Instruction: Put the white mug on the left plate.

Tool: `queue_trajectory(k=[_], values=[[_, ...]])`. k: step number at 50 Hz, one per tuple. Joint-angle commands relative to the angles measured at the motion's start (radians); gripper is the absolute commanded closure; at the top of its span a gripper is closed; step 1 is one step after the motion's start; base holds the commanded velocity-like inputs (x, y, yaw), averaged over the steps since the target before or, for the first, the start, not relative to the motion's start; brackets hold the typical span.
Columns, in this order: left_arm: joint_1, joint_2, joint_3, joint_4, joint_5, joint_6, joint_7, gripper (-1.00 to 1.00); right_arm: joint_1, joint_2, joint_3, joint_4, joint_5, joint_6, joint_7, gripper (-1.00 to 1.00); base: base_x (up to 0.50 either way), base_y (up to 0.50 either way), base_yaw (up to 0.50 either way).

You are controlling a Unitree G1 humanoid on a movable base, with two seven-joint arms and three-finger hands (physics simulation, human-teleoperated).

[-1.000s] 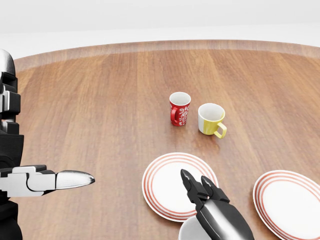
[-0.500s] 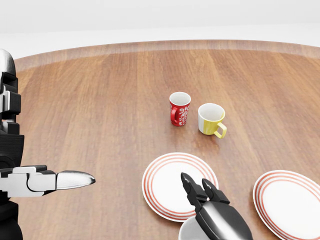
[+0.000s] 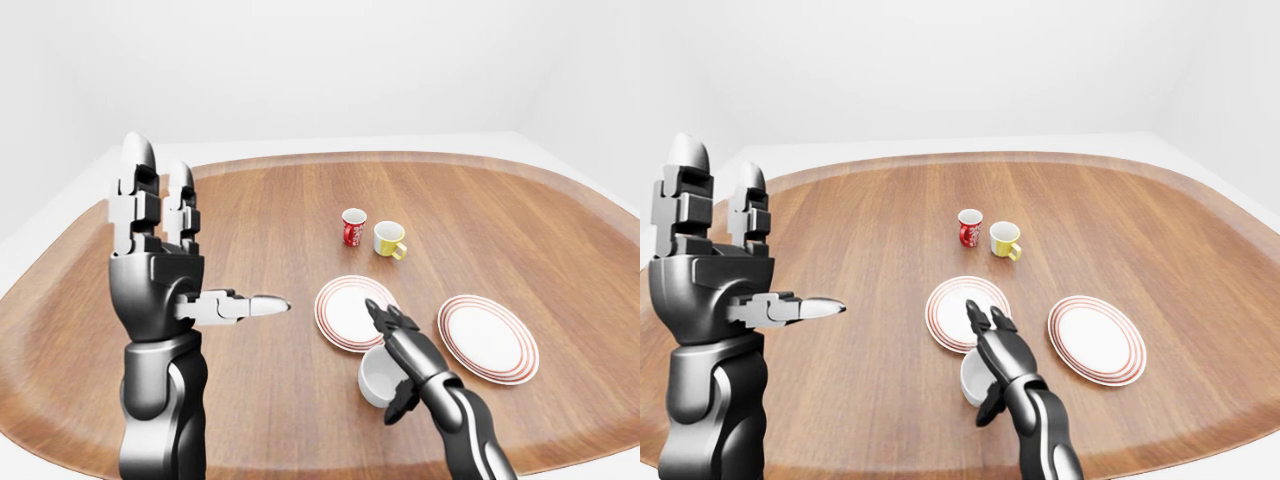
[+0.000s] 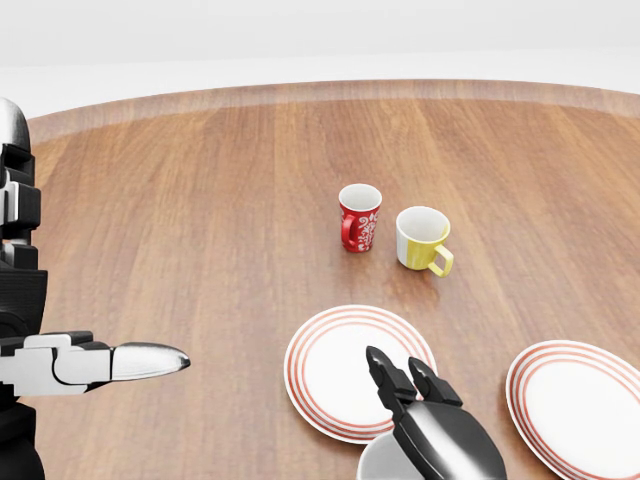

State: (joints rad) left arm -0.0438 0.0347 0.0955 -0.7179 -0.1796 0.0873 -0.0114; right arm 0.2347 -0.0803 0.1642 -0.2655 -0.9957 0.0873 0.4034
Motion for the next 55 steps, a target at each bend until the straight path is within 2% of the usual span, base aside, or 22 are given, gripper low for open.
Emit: queue_trajectory(k=[1,50,51,53,54,55], values=[[-0.001,0.0,0.0,0.002,-0.001,0.0,0.0,-1.0,-0.013,0.001,-0.009,0.022,-0.011,0.0,0.0,-1.0,0.0,0.0,0.0],[-0.001,-0.001,-0.003,0.008,0.001,0.0,-0.001,-1.0,-0.092,0.001,-0.008,0.243,-0.023,0.0,-0.048,-1.0,0.0,0.0,0.0],[-0.001,-0.001,-0.003,0.01,0.002,0.0,-0.001,-1.0,-0.091,0.0,-0.007,0.246,-0.021,0.0,-0.046,0.09,0.0,0.0,0.0],[-0.001,-0.001,-0.003,0.01,0.002,0.0,-0.001,-1.0,-0.091,0.001,-0.007,0.246,-0.021,0.0,-0.046,0.09,0.0,0.0,0.0],[-0.001,-0.001,-0.003,0.01,0.002,0.0,-0.001,-1.0,-0.08,-0.003,-0.002,0.239,-0.023,0.0,-0.039,1.0,0.0,0.0,0.0],[-0.001,-0.001,-0.002,0.009,0.002,0.0,-0.001,-1.0,-0.08,-0.003,-0.003,0.239,-0.022,0.0,-0.038,1.0,0.0,0.0,0.0]])
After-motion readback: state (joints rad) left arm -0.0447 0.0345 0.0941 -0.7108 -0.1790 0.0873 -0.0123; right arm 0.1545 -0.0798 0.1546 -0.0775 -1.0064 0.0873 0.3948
